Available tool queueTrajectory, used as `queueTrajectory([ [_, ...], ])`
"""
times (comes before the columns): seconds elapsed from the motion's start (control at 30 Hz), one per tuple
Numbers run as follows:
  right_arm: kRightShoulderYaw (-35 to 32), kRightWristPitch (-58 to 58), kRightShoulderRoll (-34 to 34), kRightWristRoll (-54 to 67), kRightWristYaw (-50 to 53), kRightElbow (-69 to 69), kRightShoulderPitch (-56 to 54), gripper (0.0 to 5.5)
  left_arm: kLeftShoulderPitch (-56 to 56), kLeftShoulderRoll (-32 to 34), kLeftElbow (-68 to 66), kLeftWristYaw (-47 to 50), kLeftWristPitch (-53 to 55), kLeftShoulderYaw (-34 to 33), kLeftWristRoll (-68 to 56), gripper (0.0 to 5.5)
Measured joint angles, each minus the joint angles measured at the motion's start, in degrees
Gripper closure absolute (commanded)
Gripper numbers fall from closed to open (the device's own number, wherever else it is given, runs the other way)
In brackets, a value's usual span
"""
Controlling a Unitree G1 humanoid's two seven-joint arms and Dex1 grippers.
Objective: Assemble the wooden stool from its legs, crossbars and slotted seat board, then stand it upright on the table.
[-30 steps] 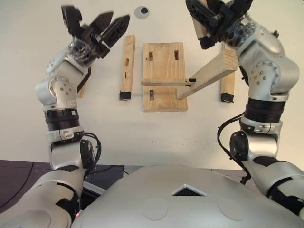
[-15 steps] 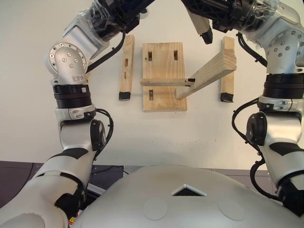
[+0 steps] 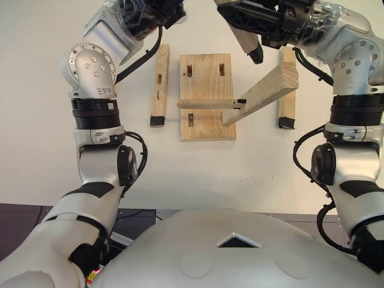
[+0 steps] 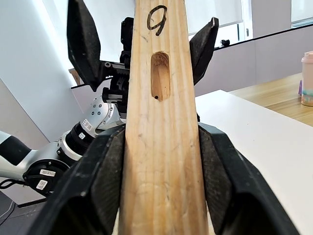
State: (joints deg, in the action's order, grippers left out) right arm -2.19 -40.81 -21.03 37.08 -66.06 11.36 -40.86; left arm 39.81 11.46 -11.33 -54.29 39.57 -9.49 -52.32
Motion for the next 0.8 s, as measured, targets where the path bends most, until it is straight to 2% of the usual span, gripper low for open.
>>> queueTrajectory([
  [0.27,0.0,-1.9,0.0,1.3,-0.2,0.6,-1.2,3.47,0.1,0.3,-1.4,-1.5,-0.6,-0.1,0.9,3.41],
  [0.47,0.3,-1.9,0.2,1.2,-0.5,1.2,-1.7,3.47,0.2,1.0,-1.4,-2.3,-0.9,0.0,1.3,3.43],
  [0.5,0.4,-1.9,0.2,1.2,-0.5,1.3,-1.8,3.09,0.2,1.1,-1.4,-2.5,-1.2,0.0,1.6,3.43],
  [0.73,2.5,4.6,-0.1,-5.3,1.7,5.7,-2.7,1.72,-1.4,3.5,-3.8,-4.9,-8.0,0.9,8.5,3.43],
  [0.8,2.6,6.7,-0.2,-6.7,1.8,6.2,-2.0,1.65,-2.1,4.5,-4.8,-6.1,-9.1,0.8,9.6,3.43],
])
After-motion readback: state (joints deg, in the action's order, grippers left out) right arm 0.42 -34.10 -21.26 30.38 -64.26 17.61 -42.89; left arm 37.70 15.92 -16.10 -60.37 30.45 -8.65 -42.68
